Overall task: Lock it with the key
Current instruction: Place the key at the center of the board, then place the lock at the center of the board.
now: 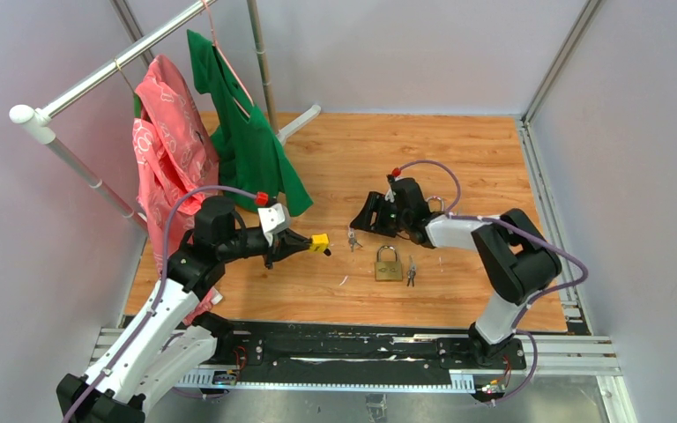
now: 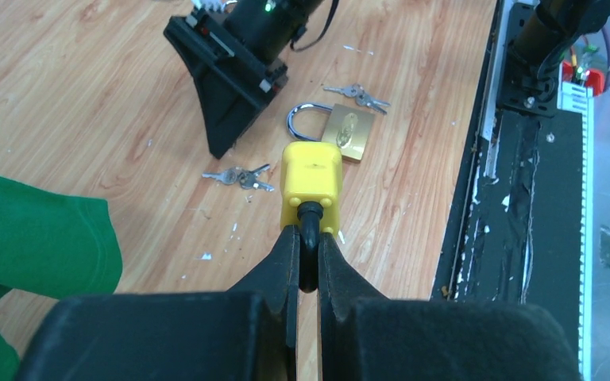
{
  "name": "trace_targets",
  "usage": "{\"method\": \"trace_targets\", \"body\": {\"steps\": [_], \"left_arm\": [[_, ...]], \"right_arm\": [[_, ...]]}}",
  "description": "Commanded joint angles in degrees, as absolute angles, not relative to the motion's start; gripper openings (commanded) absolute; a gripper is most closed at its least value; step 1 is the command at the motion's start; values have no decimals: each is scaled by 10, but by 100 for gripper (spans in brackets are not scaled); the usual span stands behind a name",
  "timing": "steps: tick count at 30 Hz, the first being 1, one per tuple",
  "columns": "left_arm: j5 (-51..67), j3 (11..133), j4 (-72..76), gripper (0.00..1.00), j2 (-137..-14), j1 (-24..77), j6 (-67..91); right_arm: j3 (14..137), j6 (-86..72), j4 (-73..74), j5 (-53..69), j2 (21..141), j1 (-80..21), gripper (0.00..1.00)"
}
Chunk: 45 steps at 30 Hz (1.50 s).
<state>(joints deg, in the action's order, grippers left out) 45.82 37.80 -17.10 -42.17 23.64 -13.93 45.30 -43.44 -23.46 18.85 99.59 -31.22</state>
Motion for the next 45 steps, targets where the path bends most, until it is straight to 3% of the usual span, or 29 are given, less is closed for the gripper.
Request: {"method": "trace_targets", "body": {"steps": [1, 4, 9, 16, 27, 30, 36, 37, 38, 39, 40, 41, 45], "left_arm": [[471, 397, -190, 0, -411, 234, -189], [478, 403, -223, 0, -409, 234, -247], [482, 413, -275, 0, -409, 235, -343], [492, 411, -286, 0, -406, 237, -370], [497, 415, -297, 0, -407, 244, -373], [495, 416, -296, 0, -406, 245, -370], [495, 414, -297, 0, -405, 245, -366], [496, 409, -296, 0, -404, 246, -361], [494, 405, -287, 13, -402, 245, -349], [488, 398, -274, 43, -399, 245, -328], [477, 389, -249, 87, -396, 245, -297], [462, 380, -223, 98, -392, 245, -259], [307, 345, -108, 100, -379, 245, -73]], "right_arm": [[489, -301, -81, 150, 912, -300, 69], [515, -170, -67, 226, 834, -313, 69], [571, 83, 39, 490, 729, -372, 69], [601, 224, 115, 338, 713, -521, 76], [663, 238, 99, 335, 817, -565, 74], [667, 228, 82, 331, 836, -569, 60], [668, 188, 88, 313, 848, -569, 0], [663, 173, 85, 308, 847, -566, 0], [657, 146, 80, 296, 846, -559, 0], [652, 127, 76, 294, 846, -552, 0], [641, 94, 63, 295, 846, -538, 0], [627, 56, 47, 292, 847, -523, 0], [550, -195, -77, 275, 875, -451, 0]]}}
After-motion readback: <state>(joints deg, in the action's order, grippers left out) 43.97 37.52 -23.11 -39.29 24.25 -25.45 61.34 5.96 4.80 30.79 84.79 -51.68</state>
